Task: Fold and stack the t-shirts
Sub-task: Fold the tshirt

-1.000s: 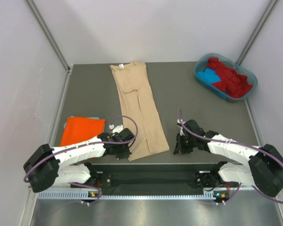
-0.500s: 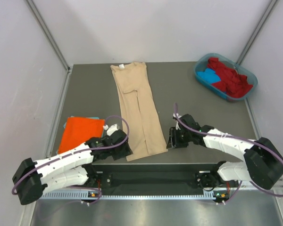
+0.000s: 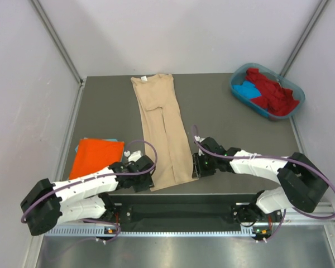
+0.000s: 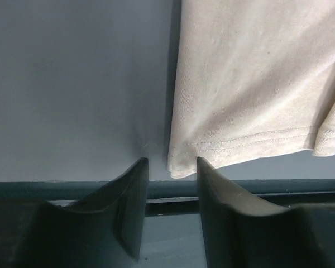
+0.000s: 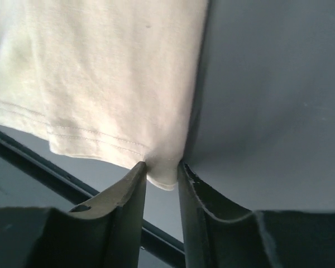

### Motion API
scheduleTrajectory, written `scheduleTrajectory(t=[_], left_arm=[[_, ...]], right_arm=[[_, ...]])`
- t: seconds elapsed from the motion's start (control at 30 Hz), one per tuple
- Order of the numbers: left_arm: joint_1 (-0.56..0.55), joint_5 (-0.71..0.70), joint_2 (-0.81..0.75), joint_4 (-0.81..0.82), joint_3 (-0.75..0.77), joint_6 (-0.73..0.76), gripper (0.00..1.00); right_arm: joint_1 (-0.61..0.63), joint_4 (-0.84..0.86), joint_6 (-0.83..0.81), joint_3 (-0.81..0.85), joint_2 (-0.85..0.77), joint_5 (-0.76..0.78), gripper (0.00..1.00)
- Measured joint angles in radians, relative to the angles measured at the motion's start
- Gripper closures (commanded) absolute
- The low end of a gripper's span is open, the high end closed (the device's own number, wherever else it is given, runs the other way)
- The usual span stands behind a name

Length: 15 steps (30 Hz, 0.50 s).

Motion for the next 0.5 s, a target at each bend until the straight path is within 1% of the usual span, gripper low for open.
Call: scheduleTrajectory(t=[0.07,0.1,0.13,0.33,0.5], left_arm=[[0.000,0.002,0.002,0.002,-0.002,-0.005,0.78],[0.000,0.003,0.003,0.003,-0.003,-0.006,0.92],[0.000,0.006,0.004,0.005,-0.004,-0.009,0.99],[0.000,0.009,0.007,-0.009,-0.001,-0.011,1.00],[-0.002,-0.004,0.008,-0.101,0.061,-0.002,1.00]], right_arm=[[0.004,-0.001,0.004,-0.001,0.001,0.023,0.82],[0.005,-0.002,0.007,-0.003,0.001,0.034,0.94],[0.006,-0.004,0.009,-0.004,0.001,0.045,0.99],[0.027,-0.001,0.040,-0.020,-0.015,0.079,1.00],[0.100,-0.022,0.109,-0.071,-0.100,0.119,1.00]])
